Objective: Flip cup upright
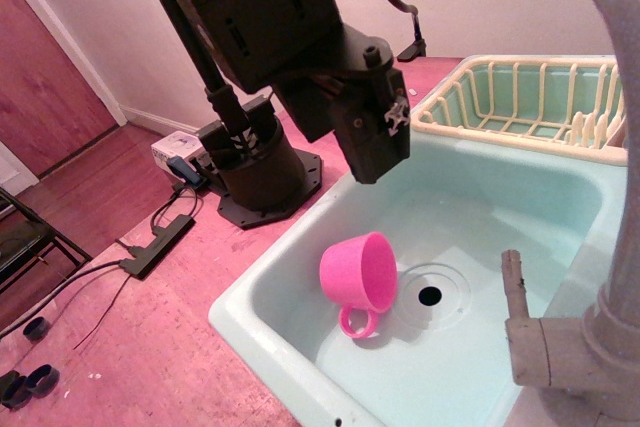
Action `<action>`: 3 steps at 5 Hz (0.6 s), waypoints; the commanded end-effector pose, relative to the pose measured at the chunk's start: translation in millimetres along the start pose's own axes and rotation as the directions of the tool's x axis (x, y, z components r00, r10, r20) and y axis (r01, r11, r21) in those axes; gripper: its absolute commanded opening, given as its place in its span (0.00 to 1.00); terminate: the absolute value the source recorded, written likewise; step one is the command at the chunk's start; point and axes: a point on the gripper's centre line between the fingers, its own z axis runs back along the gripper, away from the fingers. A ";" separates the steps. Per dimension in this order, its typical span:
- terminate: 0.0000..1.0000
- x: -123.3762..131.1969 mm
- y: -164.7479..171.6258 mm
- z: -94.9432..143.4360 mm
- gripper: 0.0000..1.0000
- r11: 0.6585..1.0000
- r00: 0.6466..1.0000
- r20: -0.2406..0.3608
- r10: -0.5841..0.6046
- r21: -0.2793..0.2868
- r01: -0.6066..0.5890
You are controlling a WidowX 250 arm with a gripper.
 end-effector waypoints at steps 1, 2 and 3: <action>0.00 0.0 0.0 0.0 1.00 1.000 1.000 0.000 0.000 0.000 0.000; 0.00 4.1 -8.5 -12.7 1.00 0.999 1.000 -0.009 0.026 -0.041 -0.026; 0.00 6.7 -11.1 -25.9 1.00 0.997 1.000 0.001 0.028 -0.075 -0.028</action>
